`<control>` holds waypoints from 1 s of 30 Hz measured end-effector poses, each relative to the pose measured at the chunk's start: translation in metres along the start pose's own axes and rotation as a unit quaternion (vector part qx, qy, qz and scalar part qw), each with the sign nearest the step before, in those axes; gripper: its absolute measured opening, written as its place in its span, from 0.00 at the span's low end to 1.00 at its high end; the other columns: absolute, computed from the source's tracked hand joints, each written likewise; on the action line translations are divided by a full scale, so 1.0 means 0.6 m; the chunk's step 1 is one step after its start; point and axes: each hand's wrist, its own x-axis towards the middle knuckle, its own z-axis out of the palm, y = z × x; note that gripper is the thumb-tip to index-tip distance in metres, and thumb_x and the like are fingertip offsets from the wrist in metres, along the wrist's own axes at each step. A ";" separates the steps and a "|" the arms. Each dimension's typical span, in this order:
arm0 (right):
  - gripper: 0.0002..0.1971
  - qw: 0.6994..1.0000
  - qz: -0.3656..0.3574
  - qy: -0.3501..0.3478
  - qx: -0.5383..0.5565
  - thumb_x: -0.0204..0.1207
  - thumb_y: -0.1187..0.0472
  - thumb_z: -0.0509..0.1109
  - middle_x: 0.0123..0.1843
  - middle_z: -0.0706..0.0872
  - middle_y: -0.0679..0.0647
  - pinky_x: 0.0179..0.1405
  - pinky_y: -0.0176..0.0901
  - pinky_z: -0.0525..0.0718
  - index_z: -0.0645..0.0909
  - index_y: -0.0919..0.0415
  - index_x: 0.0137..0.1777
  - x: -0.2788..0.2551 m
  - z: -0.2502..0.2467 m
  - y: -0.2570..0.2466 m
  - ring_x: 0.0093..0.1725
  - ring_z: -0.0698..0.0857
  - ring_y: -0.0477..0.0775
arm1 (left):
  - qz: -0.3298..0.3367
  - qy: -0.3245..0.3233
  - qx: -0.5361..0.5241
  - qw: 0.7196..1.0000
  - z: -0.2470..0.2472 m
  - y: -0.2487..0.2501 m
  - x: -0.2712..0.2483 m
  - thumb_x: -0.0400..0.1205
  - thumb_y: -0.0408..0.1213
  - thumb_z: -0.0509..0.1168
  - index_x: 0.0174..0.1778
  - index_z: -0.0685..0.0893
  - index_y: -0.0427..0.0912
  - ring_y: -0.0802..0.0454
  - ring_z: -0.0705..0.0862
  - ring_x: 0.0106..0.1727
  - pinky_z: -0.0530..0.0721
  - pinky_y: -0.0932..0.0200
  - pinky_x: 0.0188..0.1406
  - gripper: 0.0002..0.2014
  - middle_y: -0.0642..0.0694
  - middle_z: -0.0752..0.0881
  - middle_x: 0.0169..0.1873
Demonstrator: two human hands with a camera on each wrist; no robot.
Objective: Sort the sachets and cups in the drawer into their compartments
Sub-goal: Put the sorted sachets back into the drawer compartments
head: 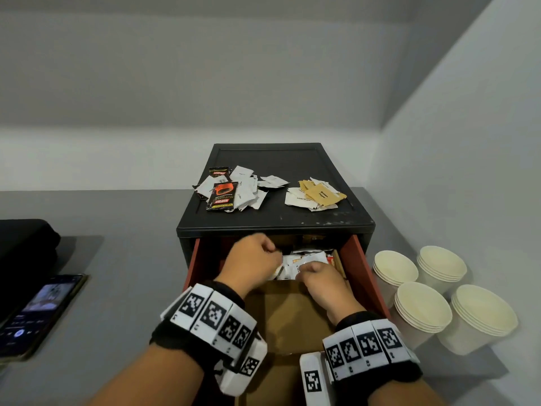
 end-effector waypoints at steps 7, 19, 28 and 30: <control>0.05 0.997 0.033 -0.050 -0.051 0.77 0.63 0.66 0.40 0.82 0.57 0.42 0.39 0.76 0.81 0.62 0.41 0.006 0.016 0.014 0.42 0.81 0.55 | -0.109 -0.074 0.107 0.985 0.019 -0.052 0.018 0.78 0.44 0.67 0.68 0.77 0.45 0.41 0.76 0.64 0.77 0.52 0.65 0.22 0.40 0.71 0.67; 0.13 0.991 0.052 -0.054 -0.111 0.74 0.62 0.65 0.54 0.84 0.64 0.49 0.44 0.83 0.77 0.70 0.54 0.046 0.009 -0.004 0.51 0.84 0.61 | -0.123 0.023 -0.121 0.985 -0.014 -0.047 0.029 0.77 0.20 0.61 0.65 0.79 0.38 0.39 0.83 0.57 0.80 0.53 0.51 0.20 0.38 0.83 0.60; 0.12 0.982 -0.051 -0.057 -0.174 0.75 0.60 0.65 0.52 0.87 0.61 0.48 0.44 0.80 0.85 0.68 0.51 0.035 -0.002 -0.037 0.52 0.84 0.61 | -0.138 -0.014 -0.105 0.985 0.020 -0.067 0.012 0.80 0.30 0.65 0.70 0.75 0.40 0.46 0.85 0.48 0.86 0.49 0.51 0.21 0.44 0.82 0.53; 0.10 0.981 -0.063 -0.073 -0.167 0.76 0.60 0.66 0.51 0.87 0.61 0.54 0.47 0.82 0.85 0.65 0.51 0.036 0.003 -0.050 0.53 0.84 0.61 | -0.119 -0.039 -0.030 0.992 0.027 -0.063 0.018 0.77 0.36 0.65 0.67 0.79 0.44 0.40 0.81 0.61 0.81 0.46 0.63 0.21 0.39 0.78 0.65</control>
